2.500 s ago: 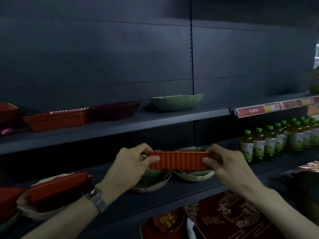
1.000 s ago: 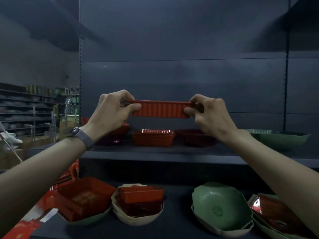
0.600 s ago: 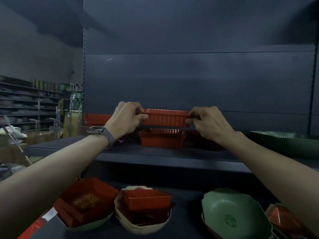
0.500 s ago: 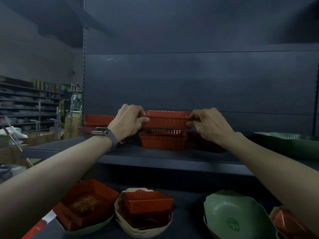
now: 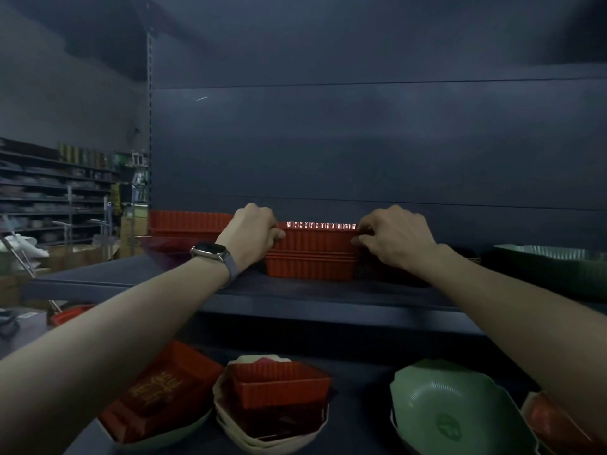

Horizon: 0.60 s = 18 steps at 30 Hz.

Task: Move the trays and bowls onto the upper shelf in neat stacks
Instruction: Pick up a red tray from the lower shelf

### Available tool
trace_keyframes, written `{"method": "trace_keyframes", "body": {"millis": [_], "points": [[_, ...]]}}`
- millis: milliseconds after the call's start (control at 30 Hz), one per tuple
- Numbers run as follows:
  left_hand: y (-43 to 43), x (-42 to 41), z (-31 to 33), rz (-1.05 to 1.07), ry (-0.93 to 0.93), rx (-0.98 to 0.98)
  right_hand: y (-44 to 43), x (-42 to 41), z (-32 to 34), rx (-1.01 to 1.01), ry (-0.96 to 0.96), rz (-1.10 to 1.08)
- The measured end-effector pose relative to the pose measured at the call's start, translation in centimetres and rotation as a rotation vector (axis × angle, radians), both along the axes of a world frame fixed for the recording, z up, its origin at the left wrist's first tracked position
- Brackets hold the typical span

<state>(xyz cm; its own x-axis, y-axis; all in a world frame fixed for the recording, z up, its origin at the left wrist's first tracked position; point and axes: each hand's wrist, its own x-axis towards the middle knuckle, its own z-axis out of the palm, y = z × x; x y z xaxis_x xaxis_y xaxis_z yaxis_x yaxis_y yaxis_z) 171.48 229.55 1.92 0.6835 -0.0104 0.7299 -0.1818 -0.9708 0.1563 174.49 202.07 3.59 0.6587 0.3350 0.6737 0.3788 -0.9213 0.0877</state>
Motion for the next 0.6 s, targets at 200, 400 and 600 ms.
{"method": "trace_keyframes", "body": {"millis": [200, 400, 600], "points": [[-0.3, 0.6, -0.8, 0.039, 0.052, 0.009, 1.0, 0.8, 0.0, -0.022, 0.005, -0.021], [1.0, 0.9, -1.0, 0.056, 0.093, 0.024, 2.1, 1.1, -1.0, -0.026, 0.066, -0.021], [1.1, 1.1, -1.7, 0.048, 0.138, 0.050, 1.6, 0.5, -1.8, -0.031, 0.095, -0.028]]}}
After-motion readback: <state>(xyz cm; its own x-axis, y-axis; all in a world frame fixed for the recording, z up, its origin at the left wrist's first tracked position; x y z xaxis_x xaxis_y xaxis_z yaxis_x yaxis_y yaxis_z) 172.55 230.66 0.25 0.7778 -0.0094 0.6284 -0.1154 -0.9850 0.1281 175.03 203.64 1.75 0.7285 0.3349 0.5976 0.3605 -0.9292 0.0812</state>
